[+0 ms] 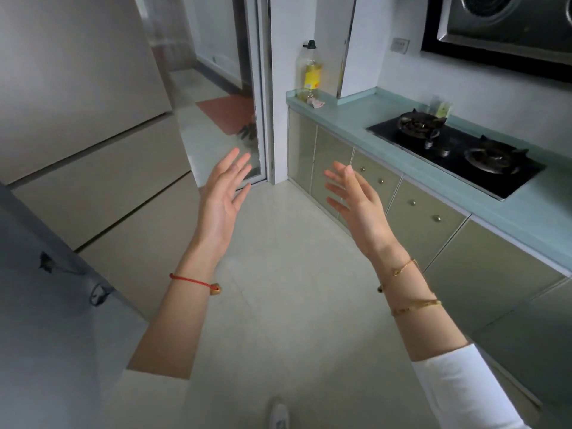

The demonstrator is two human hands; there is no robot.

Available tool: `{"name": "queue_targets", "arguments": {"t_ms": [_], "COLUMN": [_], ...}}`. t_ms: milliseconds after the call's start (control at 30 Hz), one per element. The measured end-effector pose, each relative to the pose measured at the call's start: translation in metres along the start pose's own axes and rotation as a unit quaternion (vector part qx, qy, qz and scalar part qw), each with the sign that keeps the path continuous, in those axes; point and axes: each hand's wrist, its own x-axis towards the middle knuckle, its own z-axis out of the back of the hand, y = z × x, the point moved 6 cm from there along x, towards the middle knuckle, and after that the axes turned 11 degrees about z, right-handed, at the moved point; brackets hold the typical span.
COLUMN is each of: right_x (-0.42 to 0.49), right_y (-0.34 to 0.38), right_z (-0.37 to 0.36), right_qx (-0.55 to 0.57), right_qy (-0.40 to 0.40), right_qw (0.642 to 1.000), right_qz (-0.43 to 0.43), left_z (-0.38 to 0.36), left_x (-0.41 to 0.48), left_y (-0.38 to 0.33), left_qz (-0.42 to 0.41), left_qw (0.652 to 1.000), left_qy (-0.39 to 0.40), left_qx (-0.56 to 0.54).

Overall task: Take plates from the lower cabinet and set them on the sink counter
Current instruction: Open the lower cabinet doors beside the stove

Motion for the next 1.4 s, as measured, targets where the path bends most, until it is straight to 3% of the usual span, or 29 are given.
{"name": "queue_targets", "arguments": {"t_ms": [500,1167,1400], "right_x": [0.101,0.379,0.452], "right_y": [-0.074,-0.160,-0.199], "right_z": [-0.010,0.032,0.028], "right_qx": [0.012,0.034,0.034], "right_qy": [-0.024,0.022,0.032], "right_qw": [0.999,0.998,0.997], "right_qz": [-0.037,-0.048,-0.060], "left_z": [0.028,-0.021,-0.010], "left_x": [0.127,0.391,0.465], "left_y": [0.032,0.046,0.055], "left_qz": [0.043,0.005,0.010], "left_qw": [0.999,0.998,0.998], "left_qy": [0.000,-0.022,-0.059], "left_qx": [-0.012,0.054,0.023]}}
